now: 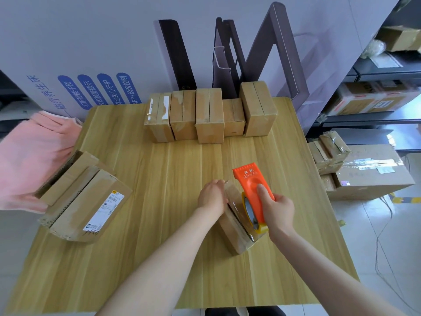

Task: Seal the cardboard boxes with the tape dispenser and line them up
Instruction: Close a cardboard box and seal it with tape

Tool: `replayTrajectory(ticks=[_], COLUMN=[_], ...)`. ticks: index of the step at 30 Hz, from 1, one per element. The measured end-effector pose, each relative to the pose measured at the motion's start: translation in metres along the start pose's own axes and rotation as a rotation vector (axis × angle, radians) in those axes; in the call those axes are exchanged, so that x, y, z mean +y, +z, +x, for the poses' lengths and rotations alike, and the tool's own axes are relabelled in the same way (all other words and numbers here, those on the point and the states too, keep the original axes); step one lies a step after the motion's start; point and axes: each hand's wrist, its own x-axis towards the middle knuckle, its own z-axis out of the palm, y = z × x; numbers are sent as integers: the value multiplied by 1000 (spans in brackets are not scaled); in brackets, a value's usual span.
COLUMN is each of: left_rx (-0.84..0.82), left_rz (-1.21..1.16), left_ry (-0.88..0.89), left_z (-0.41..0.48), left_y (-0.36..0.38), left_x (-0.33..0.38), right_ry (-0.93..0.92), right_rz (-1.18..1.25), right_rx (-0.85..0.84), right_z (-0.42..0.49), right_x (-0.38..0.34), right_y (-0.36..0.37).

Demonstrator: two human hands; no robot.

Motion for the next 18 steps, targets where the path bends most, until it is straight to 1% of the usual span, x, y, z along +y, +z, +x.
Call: replayTrajectory(ticks=[5, 12, 15, 17, 18], left_rx=[-222, -453, -467, -424, -375], left_rz=[243, 465, 498, 426, 336], left_ry=[-25, 123, 149, 131, 84], left_z=[16, 32, 34, 34, 31], left_y=[-20, -38, -39, -33, -29], left_x=[16, 29, 31, 25, 20], right_ry=[9, 19, 18, 11, 10], right_rz=[23, 23, 31, 30, 29], right_rx=[-6, -5, 1, -3, -9], right_z=[-2, -4, -5, -6, -7], right_x=[-1, 0, -1, -2, -2], right_y=[0, 0, 0, -2, -2])
